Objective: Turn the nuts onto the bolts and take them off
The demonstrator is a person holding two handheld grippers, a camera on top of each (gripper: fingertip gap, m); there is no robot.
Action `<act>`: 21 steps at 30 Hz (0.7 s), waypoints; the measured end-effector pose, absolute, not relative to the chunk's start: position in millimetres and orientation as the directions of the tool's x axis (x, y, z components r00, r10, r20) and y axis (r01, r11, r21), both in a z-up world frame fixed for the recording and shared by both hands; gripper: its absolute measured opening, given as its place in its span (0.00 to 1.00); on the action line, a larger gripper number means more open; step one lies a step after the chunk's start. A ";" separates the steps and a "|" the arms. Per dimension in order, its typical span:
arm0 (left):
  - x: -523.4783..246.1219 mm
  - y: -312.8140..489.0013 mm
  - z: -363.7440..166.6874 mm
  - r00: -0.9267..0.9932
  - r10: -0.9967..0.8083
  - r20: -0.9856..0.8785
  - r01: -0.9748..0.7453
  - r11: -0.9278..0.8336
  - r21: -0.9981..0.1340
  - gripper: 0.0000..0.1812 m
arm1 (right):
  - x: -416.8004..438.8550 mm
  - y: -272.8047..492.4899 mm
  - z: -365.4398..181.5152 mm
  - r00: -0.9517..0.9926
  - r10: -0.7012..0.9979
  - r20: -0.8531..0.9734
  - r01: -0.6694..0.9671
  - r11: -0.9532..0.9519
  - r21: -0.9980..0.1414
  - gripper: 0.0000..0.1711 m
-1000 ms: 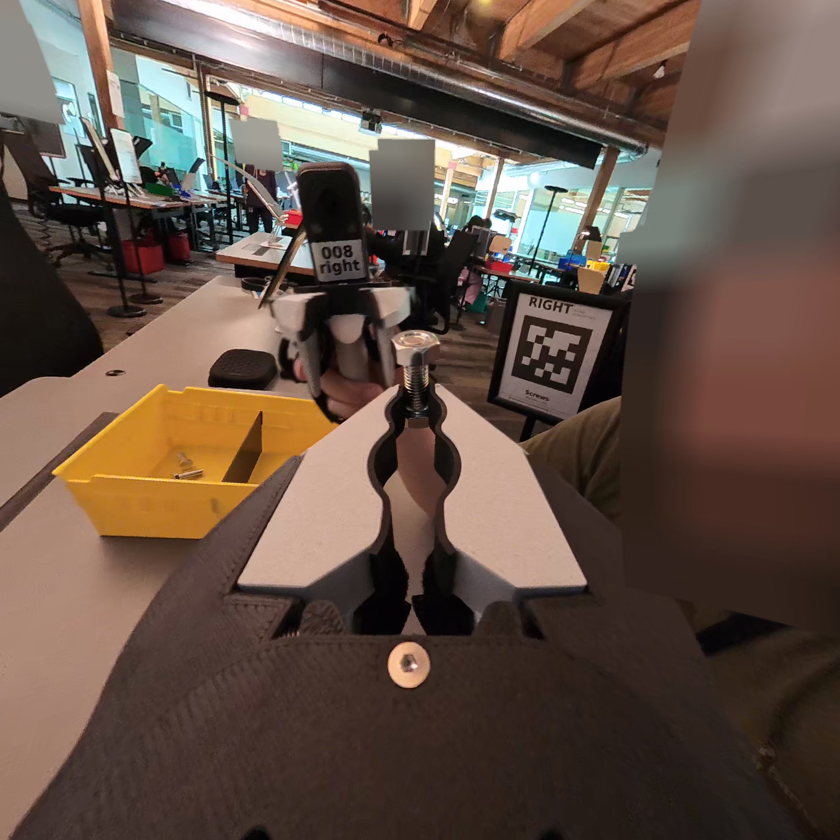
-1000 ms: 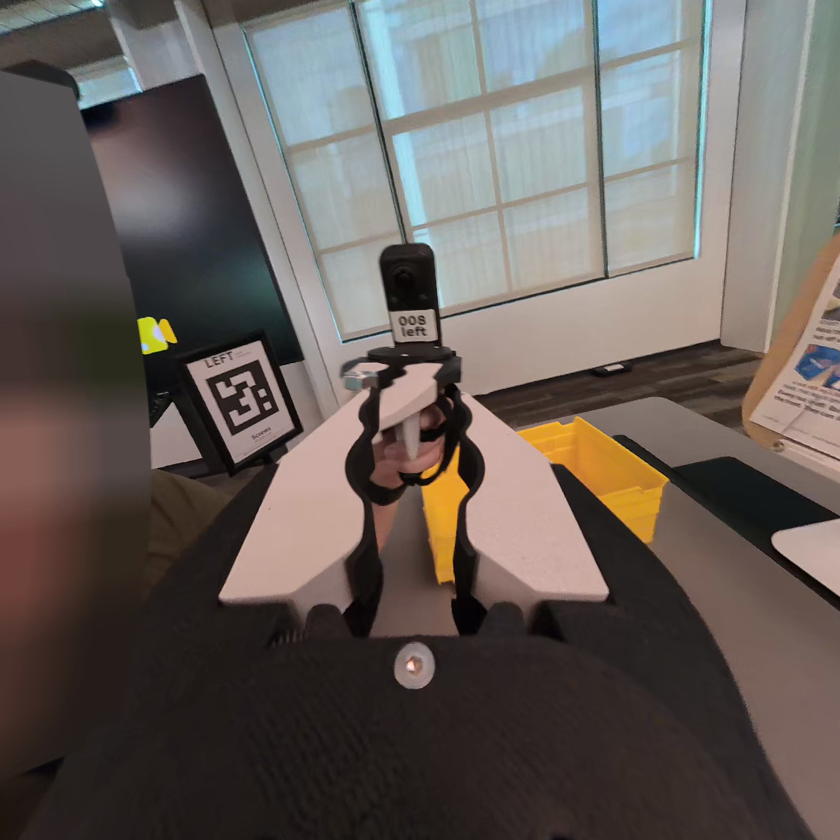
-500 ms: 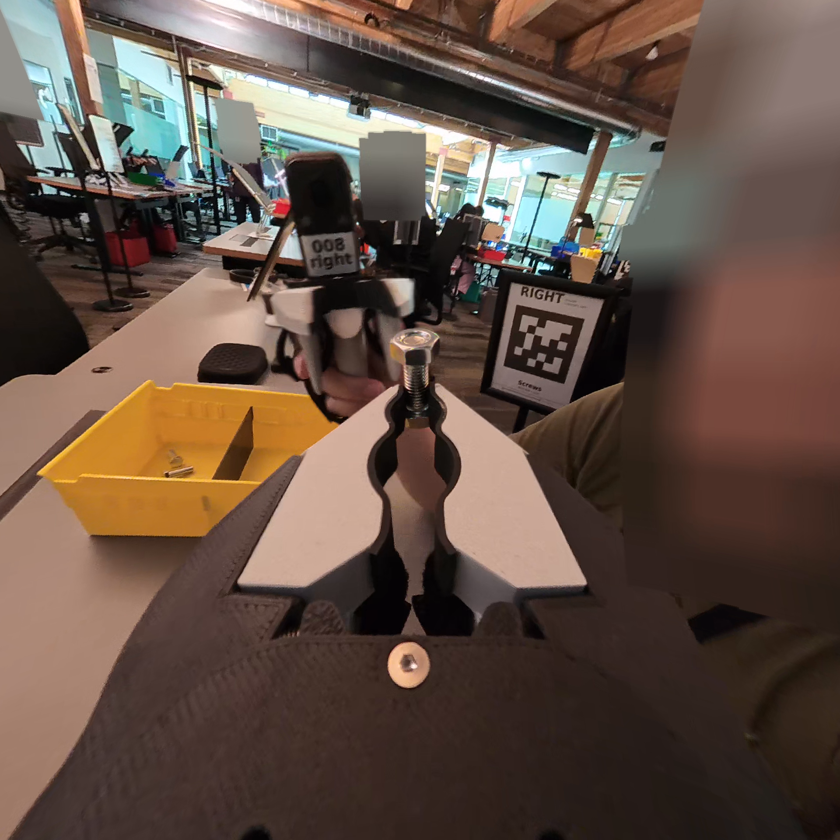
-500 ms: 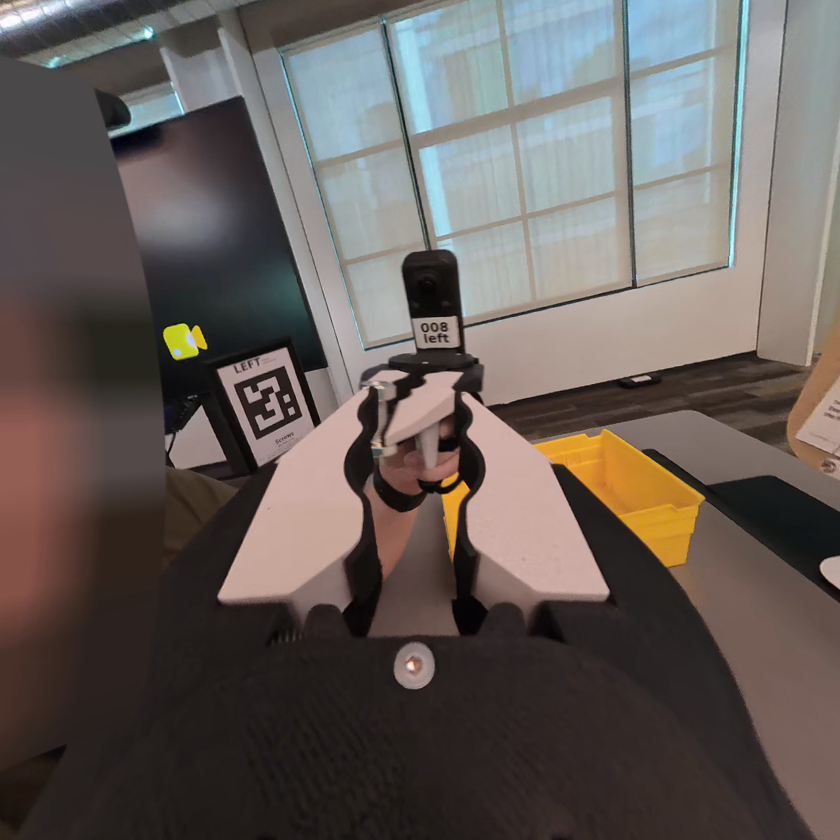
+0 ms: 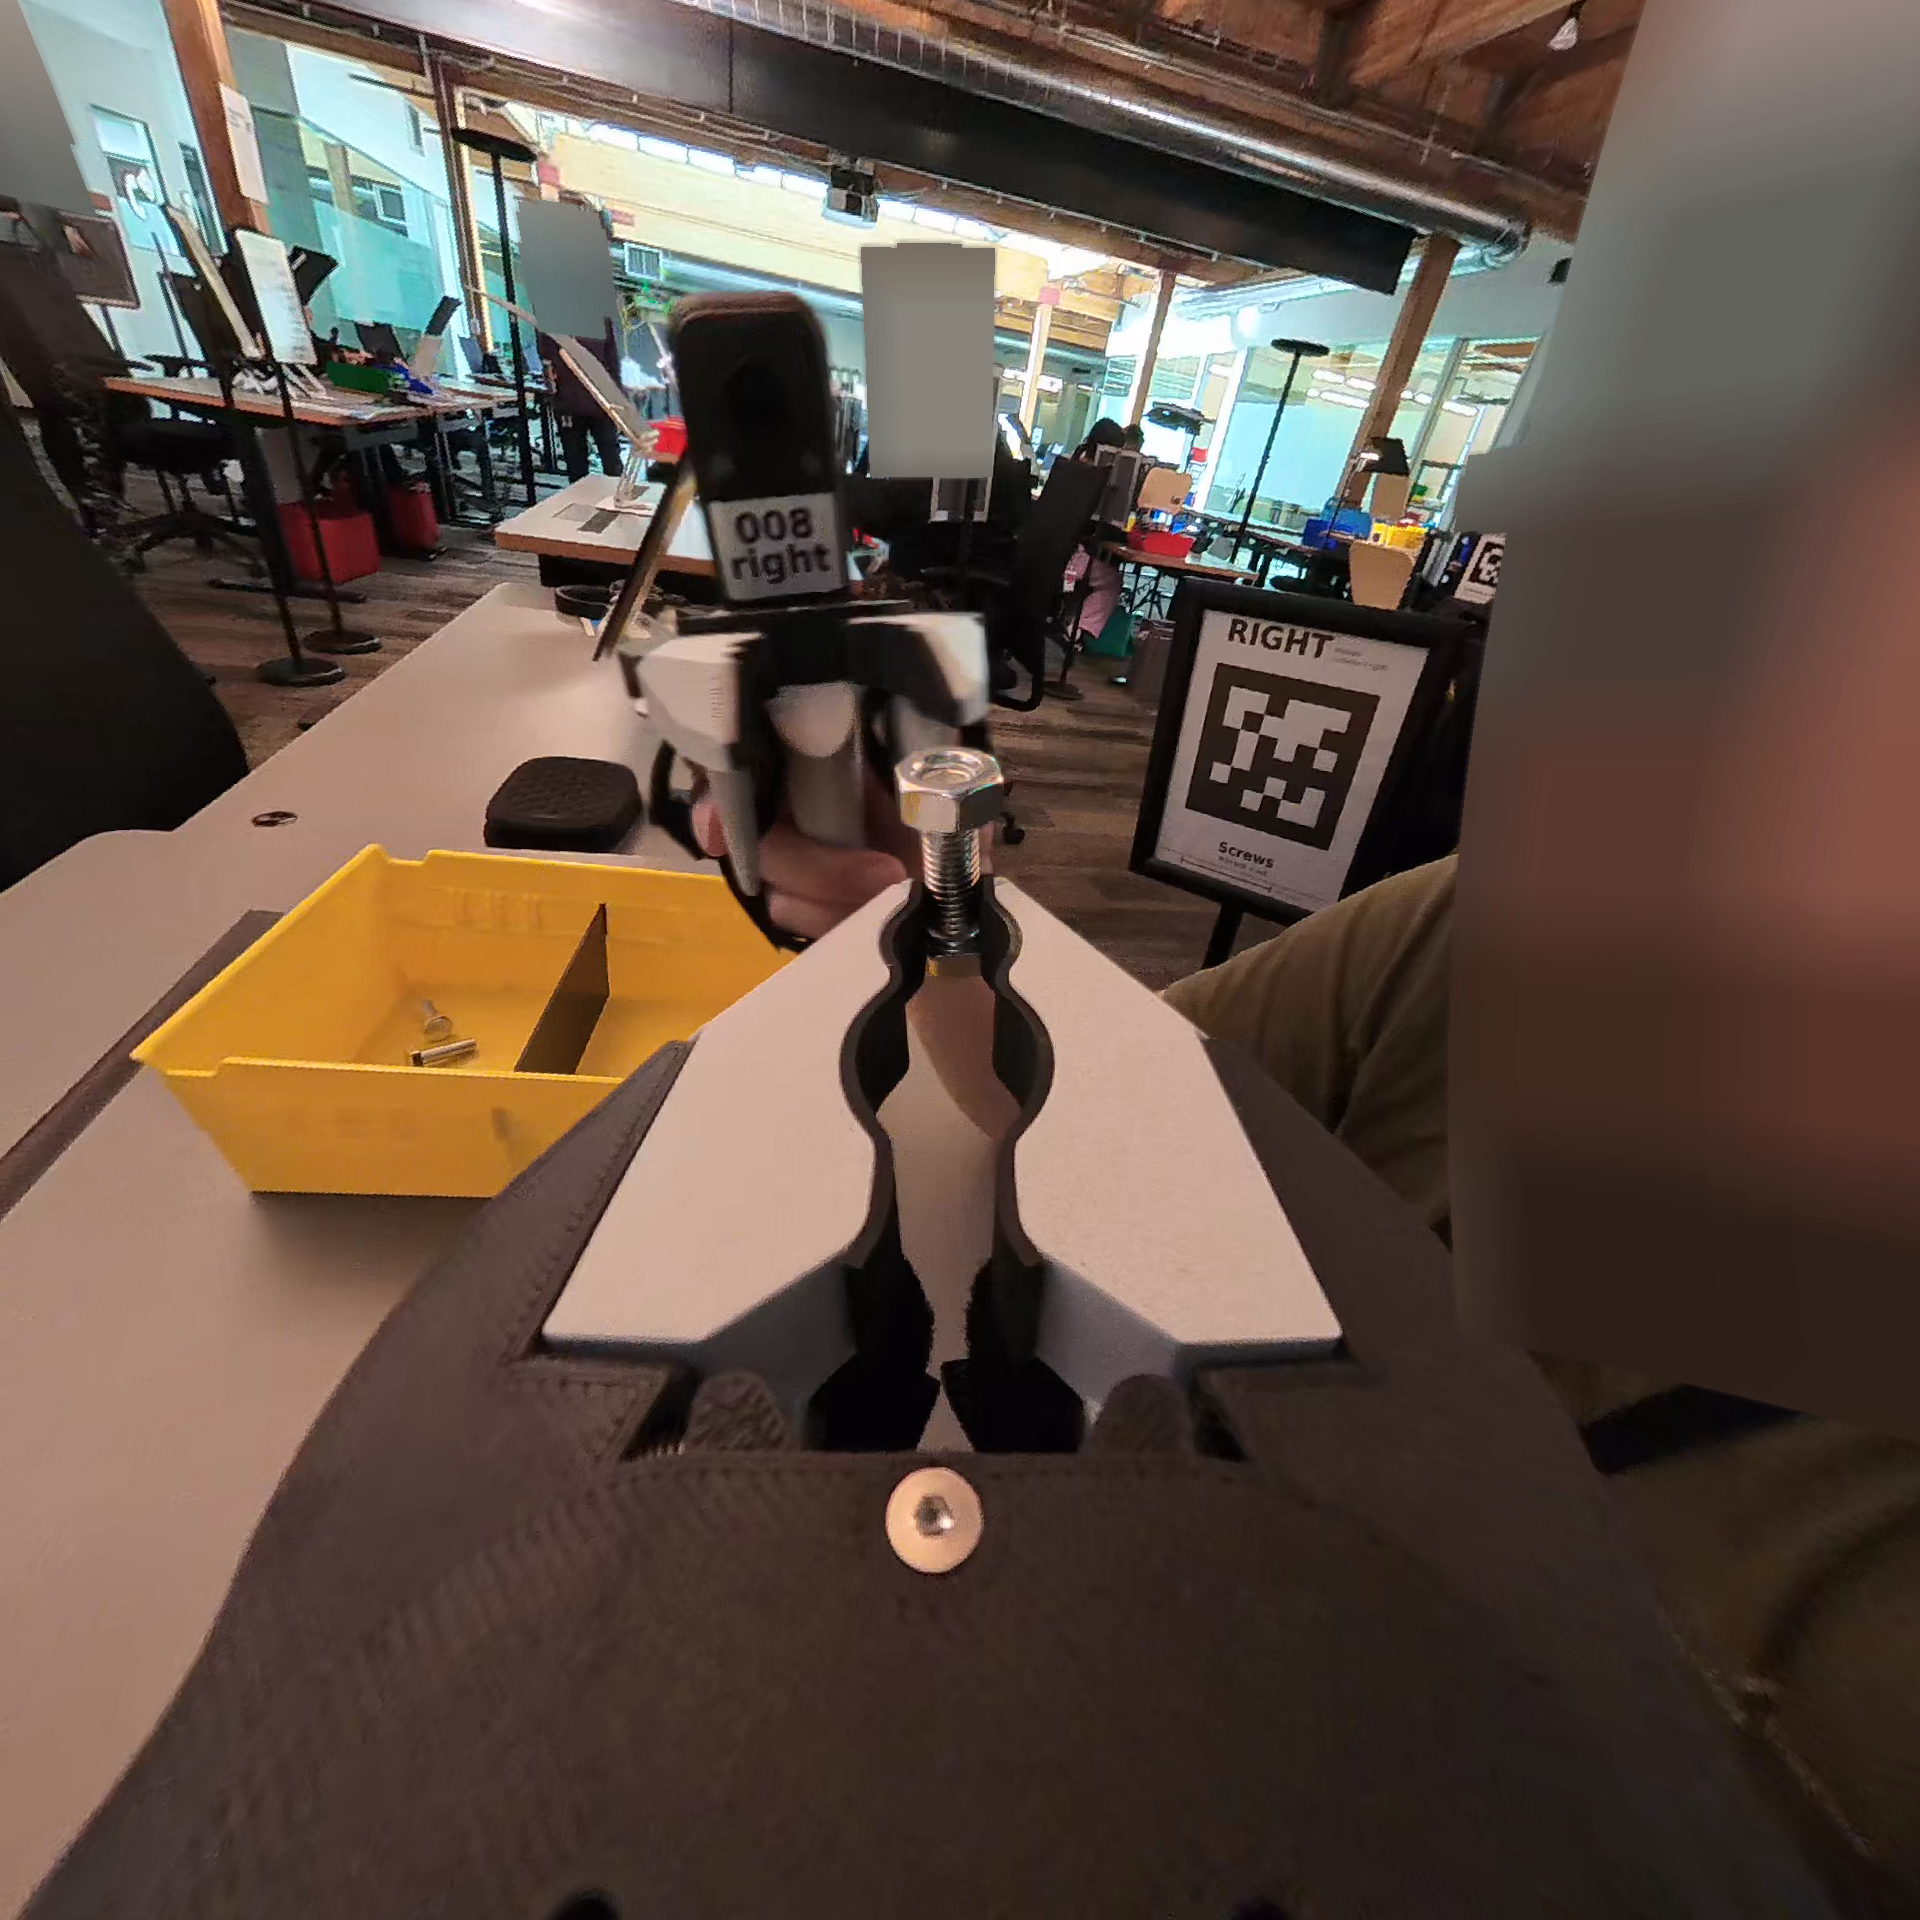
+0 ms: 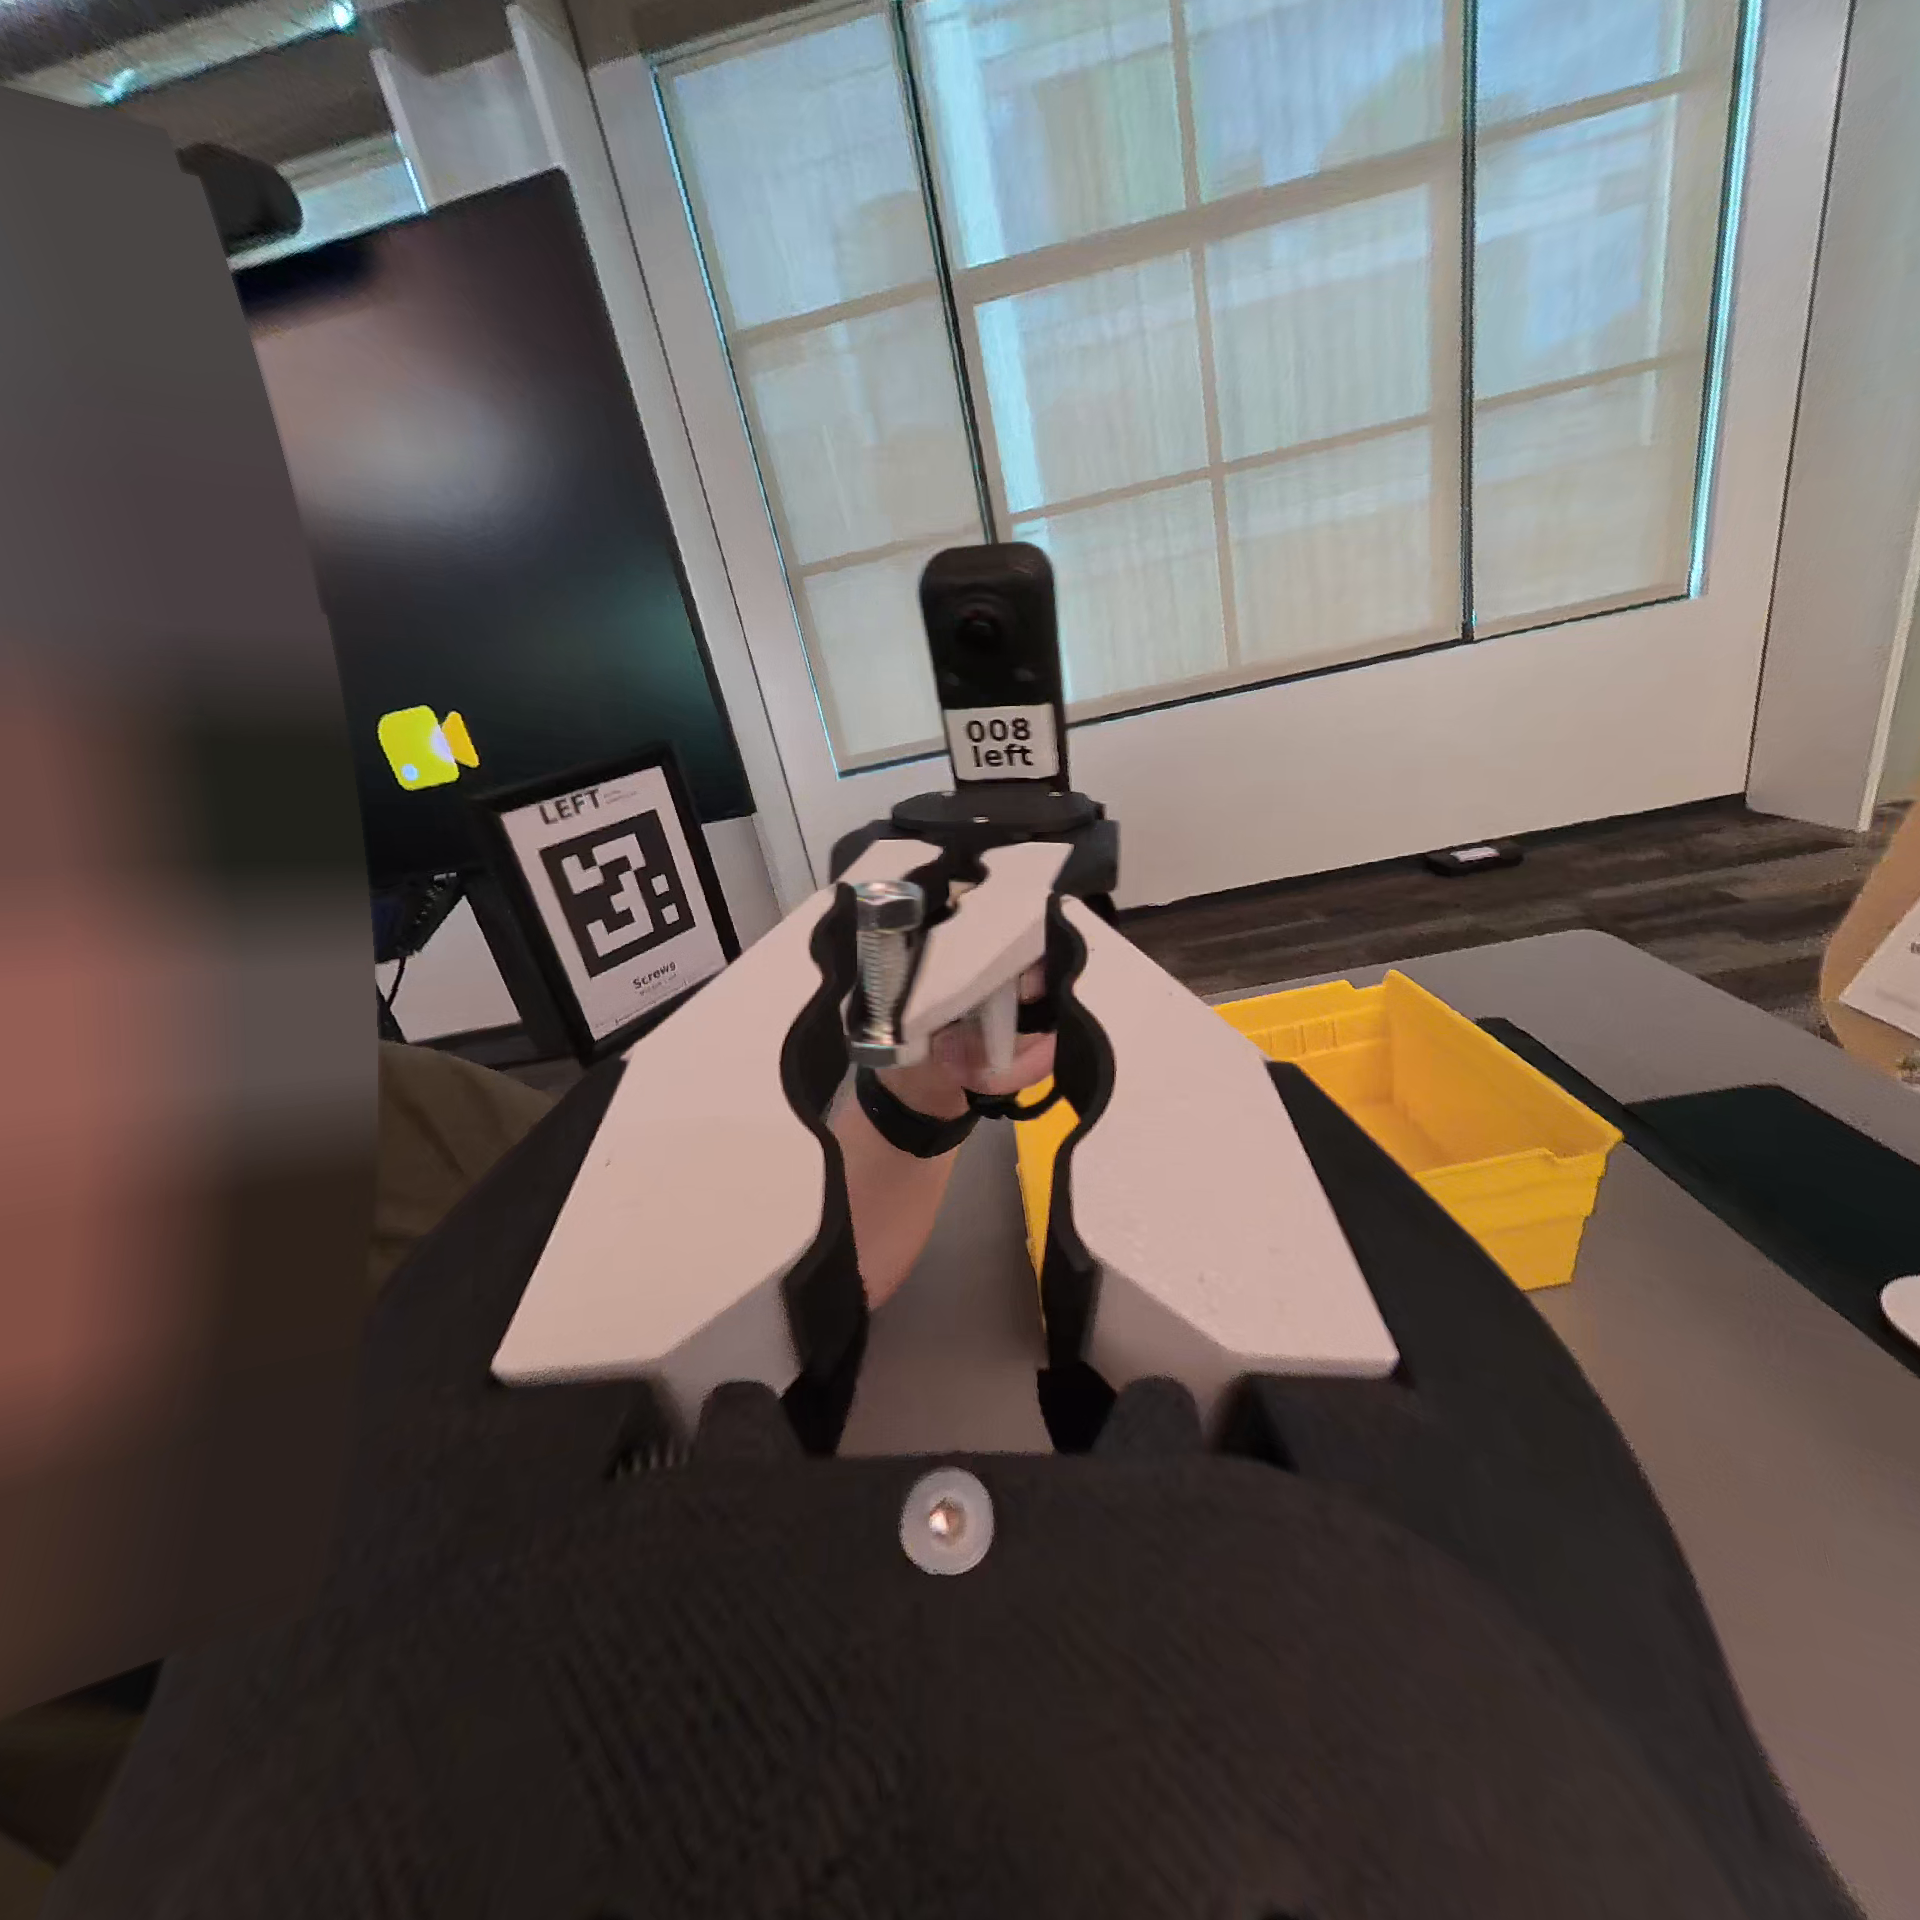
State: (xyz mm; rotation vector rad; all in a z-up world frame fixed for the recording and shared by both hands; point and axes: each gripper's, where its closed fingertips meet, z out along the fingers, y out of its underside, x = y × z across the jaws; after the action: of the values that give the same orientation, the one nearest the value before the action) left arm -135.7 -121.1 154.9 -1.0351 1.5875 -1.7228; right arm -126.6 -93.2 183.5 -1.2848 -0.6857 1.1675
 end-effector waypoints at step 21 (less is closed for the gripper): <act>-117.7 -71.1 148.4 -0.102 -0.993 -0.060 -0.069 0.067 -0.995 0.04 | -120.6 -70.6 180.9 0.725 0.677 0.128 -0.002 0.187 -0.982 0.25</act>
State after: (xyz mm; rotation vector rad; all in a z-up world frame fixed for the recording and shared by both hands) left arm -117.7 -71.1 148.4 -1.1653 1.3665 -1.1994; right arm -120.6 -70.6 180.9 -1.3098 -0.6314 0.5252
